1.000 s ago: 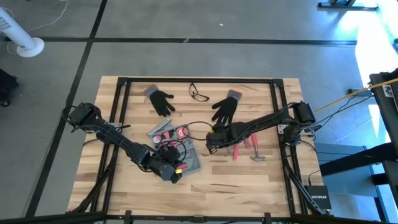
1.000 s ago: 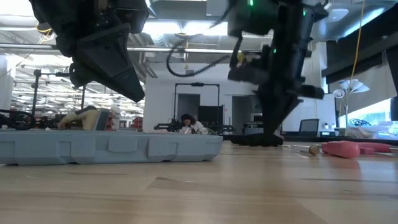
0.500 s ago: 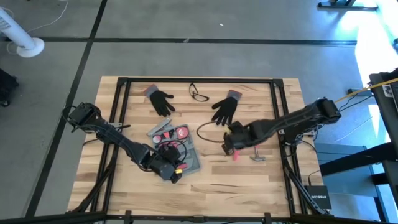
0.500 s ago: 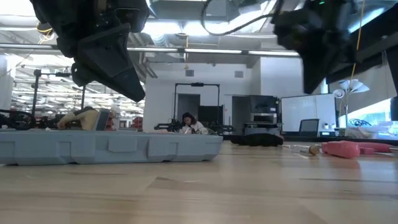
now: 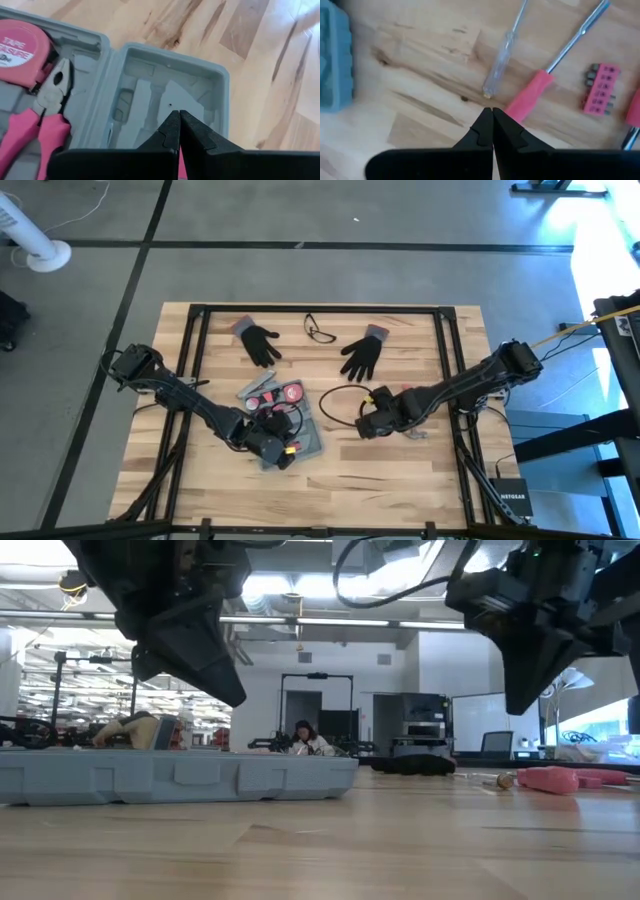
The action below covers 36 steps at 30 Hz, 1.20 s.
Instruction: Prefit tool cases
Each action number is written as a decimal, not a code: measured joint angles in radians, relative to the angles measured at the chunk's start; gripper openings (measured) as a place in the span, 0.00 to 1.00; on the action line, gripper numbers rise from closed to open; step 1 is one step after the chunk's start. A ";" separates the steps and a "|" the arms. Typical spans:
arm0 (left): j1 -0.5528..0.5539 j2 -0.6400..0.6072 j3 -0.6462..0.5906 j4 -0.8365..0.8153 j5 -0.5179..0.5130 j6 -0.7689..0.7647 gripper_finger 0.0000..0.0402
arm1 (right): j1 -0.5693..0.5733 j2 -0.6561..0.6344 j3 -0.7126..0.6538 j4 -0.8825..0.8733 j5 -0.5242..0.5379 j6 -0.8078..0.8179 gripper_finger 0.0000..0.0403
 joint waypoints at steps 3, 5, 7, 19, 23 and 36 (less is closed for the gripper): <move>0.000 0.000 0.000 0.001 0.006 0.000 0.00 | 0.002 0.013 -0.039 0.021 -0.035 0.009 0.00; 0.000 0.000 0.000 0.000 0.006 0.000 0.00 | 0.002 0.015 -0.066 0.061 -0.044 0.035 0.00; 0.000 0.000 0.000 0.001 0.006 0.000 0.00 | 0.002 0.014 -0.068 0.091 -0.035 0.061 0.00; -0.006 0.000 0.000 0.004 0.005 -0.016 0.00 | -0.083 -0.028 -0.076 -0.193 0.054 0.028 0.00; -0.007 0.000 0.000 0.003 0.006 -0.015 0.00 | -0.153 -0.038 -0.123 -0.144 0.009 -0.076 0.00; -0.007 0.000 0.000 0.000 0.005 -0.027 0.00 | -0.215 -0.037 -0.216 0.025 -0.061 -0.188 0.00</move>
